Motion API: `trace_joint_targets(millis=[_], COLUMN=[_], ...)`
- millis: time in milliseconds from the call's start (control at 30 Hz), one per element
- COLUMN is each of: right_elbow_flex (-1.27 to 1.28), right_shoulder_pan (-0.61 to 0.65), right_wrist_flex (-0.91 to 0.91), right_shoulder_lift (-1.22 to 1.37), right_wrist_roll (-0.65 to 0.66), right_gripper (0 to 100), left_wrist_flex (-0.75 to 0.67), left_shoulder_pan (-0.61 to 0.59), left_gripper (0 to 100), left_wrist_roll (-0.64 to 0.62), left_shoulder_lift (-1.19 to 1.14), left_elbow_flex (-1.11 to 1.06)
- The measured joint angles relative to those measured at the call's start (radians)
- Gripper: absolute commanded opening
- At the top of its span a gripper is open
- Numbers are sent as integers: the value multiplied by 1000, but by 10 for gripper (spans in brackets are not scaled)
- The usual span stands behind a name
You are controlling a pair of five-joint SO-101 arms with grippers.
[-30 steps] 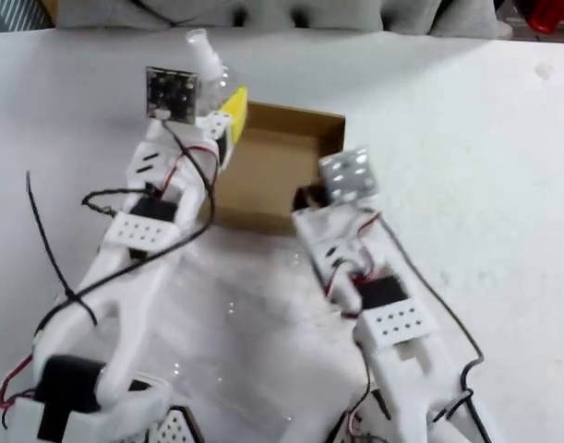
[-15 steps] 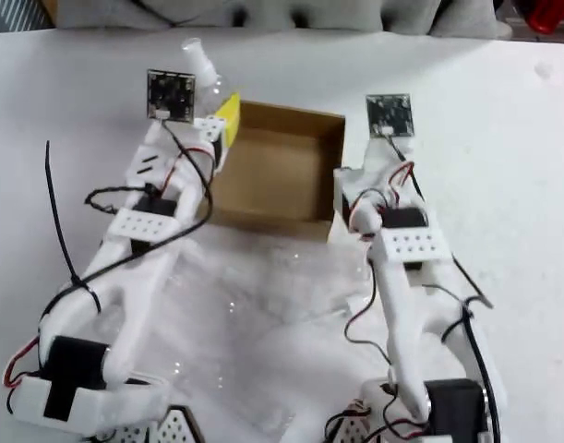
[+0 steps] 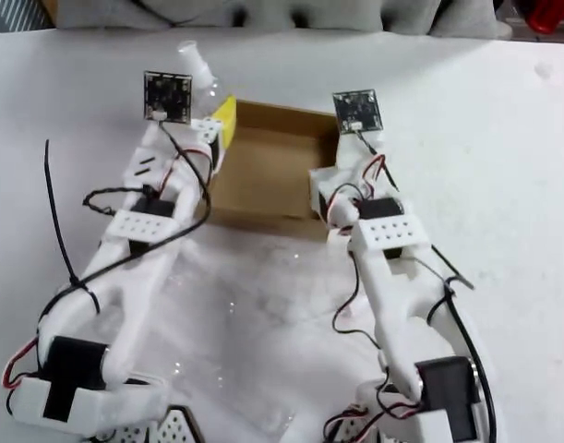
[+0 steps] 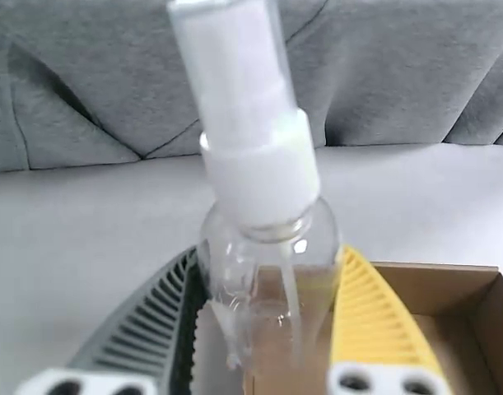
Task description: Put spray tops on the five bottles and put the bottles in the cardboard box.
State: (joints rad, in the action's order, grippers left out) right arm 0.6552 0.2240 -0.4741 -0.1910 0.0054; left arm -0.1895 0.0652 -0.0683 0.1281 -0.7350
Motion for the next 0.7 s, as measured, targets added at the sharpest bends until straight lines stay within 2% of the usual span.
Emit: trace_joint_targets(millis=[533,633,700], right_elbow_flex=[-226,-270,-315], right_shoulder_pan=[-18,-20,-20], right_wrist_flex=[0,-17,-72], right_shoulder_lift=[370,416,428], right_wrist_roll=[0,8,66], right_gripper=[132,87,40], left_wrist_flex=[-5,-6,-6], left_shoulder_pan=[0,0,0], left_gripper=[21,21,21], left_wrist_roll=[0,0,0], left_shoulder_lift=[-2,-2,-2], left_elbow_flex=[-28,-32,-32])
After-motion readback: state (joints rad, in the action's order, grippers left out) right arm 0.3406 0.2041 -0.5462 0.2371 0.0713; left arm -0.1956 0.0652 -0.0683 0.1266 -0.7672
